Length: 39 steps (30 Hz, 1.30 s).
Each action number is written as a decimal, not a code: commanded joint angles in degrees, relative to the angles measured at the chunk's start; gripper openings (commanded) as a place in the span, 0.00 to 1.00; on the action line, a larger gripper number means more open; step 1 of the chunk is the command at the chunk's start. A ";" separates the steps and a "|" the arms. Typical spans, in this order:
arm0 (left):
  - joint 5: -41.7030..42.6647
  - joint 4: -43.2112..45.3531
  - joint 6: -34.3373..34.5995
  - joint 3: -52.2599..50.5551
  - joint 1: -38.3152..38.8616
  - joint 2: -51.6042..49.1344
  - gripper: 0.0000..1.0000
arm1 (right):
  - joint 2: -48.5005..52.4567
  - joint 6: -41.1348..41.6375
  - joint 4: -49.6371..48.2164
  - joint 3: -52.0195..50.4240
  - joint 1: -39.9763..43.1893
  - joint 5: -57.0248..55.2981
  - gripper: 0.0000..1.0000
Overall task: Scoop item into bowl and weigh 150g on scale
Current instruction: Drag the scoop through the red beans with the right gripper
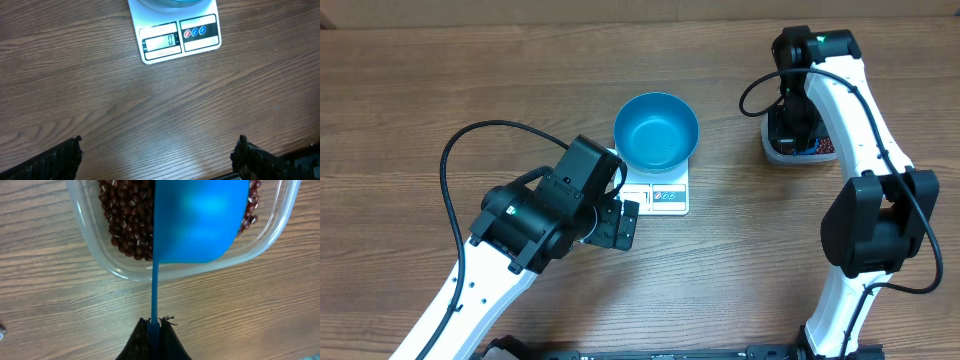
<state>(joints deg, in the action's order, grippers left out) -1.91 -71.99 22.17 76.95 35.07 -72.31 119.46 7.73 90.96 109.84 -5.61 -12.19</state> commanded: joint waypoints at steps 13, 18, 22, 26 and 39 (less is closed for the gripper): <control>0.07 0.04 0.57 0.02 0.22 0.42 1.00 | 0.24 -5.07 0.85 1.77 2.60 7.26 0.04; 0.07 0.04 0.57 0.02 0.22 0.42 0.99 | 0.24 -5.05 1.42 1.77 4.33 7.87 0.04; 0.04 0.04 0.57 0.02 0.22 0.42 0.99 | 0.24 -7.26 0.90 1.77 4.35 10.14 0.04; 0.07 0.04 0.57 0.02 0.22 0.42 1.00 | 0.26 -8.31 -0.33 1.77 4.35 13.35 0.04; 0.07 0.04 0.57 0.02 0.22 0.42 1.00 | 0.42 -11.04 -2.67 1.44 4.63 15.69 0.04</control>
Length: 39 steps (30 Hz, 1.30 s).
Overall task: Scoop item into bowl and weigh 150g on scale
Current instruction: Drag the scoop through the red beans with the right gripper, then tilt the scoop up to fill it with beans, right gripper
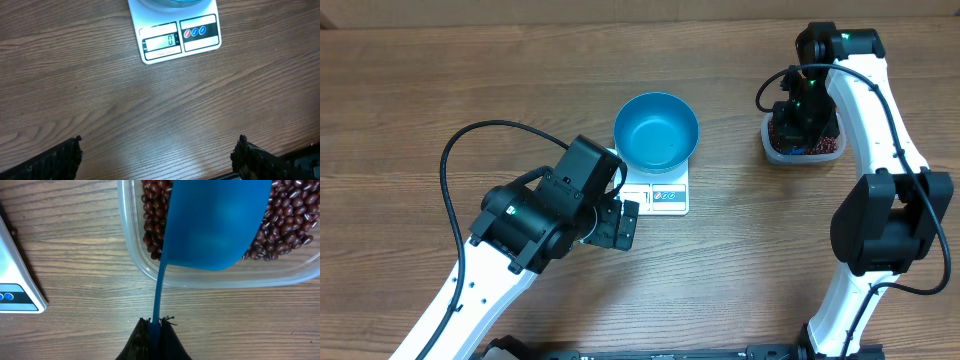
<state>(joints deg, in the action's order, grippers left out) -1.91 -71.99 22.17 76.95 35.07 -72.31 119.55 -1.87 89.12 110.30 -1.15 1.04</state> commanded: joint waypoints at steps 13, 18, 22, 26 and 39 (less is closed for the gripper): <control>0.04 0.04 0.57 0.02 0.22 0.39 1.00 | 3.82 -5.66 -1.20 0.92 1.29 8.28 0.04; 0.07 0.04 0.57 0.02 0.22 0.37 1.00 | 3.82 -5.75 -1.22 0.92 1.66 9.66 0.04; 0.04 0.04 0.57 0.02 0.22 0.33 1.00 | 3.82 -6.95 -1.38 0.92 3.82 14.78 0.04; 0.04 0.04 0.57 0.02 0.22 0.33 1.00 | 3.82 -9.18 -0.90 0.92 6.62 20.09 0.04; 0.07 0.04 0.57 0.02 0.22 0.33 1.00 | 3.82 -16.81 0.66 0.92 12.07 28.44 0.04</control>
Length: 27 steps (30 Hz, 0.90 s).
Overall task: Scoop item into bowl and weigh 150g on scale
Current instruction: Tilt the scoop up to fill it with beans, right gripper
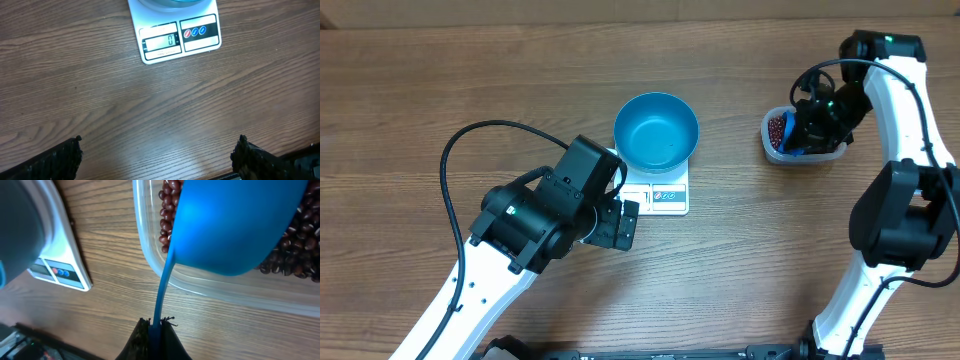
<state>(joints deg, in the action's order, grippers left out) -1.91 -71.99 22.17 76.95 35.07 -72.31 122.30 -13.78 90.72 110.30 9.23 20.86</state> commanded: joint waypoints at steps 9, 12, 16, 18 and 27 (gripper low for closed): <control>0.07 0.04 0.57 0.02 0.22 0.33 0.99 | 1.07 -9.05 0.04 0.66 4.04 12.81 0.04; 0.07 0.04 0.57 0.02 0.22 0.33 1.00 | 1.09 -9.05 0.02 0.66 4.04 12.74 0.04; 0.04 0.04 0.57 0.02 0.22 0.33 0.99 | 1.09 -9.05 -0.37 -0.42 4.02 12.74 0.04; 0.07 0.04 0.57 0.02 0.22 0.33 1.00 | 1.09 -9.07 -1.20 -2.32 4.02 12.83 0.04; 0.07 0.04 0.57 0.02 0.22 0.33 1.00 | 1.09 -10.75 -1.92 -5.03 5.09 16.63 0.04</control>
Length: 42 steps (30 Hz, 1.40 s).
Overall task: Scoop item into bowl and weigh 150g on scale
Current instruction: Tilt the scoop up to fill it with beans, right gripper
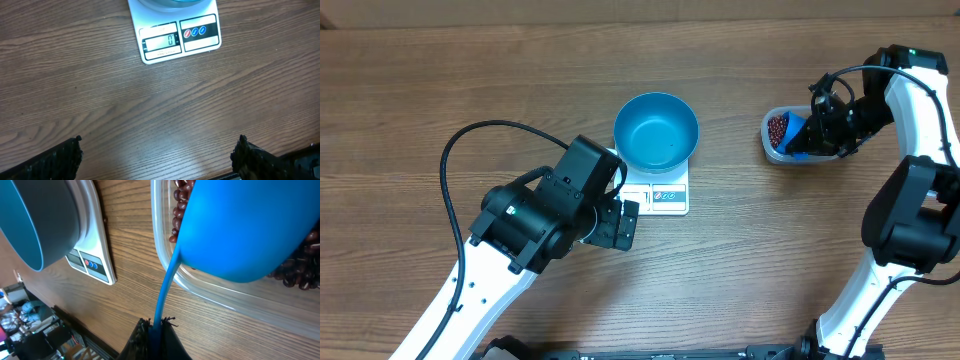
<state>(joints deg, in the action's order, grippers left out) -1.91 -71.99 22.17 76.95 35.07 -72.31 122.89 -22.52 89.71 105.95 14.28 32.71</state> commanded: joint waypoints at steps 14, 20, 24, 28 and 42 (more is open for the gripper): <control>0.07 0.04 0.57 0.02 0.22 0.33 1.00 | 0.46 -6.75 1.90 -0.66 6.21 11.54 0.04; 0.07 0.04 0.57 0.02 0.22 0.33 0.99 | 0.46 -6.73 1.64 -0.68 7.06 12.00 0.04; 0.07 0.04 0.57 0.02 0.22 0.33 1.00 | 0.46 -6.73 1.53 -0.70 8.48 12.61 0.04; 0.07 0.04 0.57 0.02 0.22 0.33 0.99 | 0.46 -7.37 1.46 -0.92 9.77 13.73 0.04; 0.07 0.04 0.57 0.02 0.22 0.33 1.00 | 0.48 -9.31 0.20 -5.31 14.49 19.37 0.04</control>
<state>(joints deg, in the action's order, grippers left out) -1.91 -71.99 22.17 76.95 35.07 -72.31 123.33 -30.28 90.02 101.06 26.98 47.57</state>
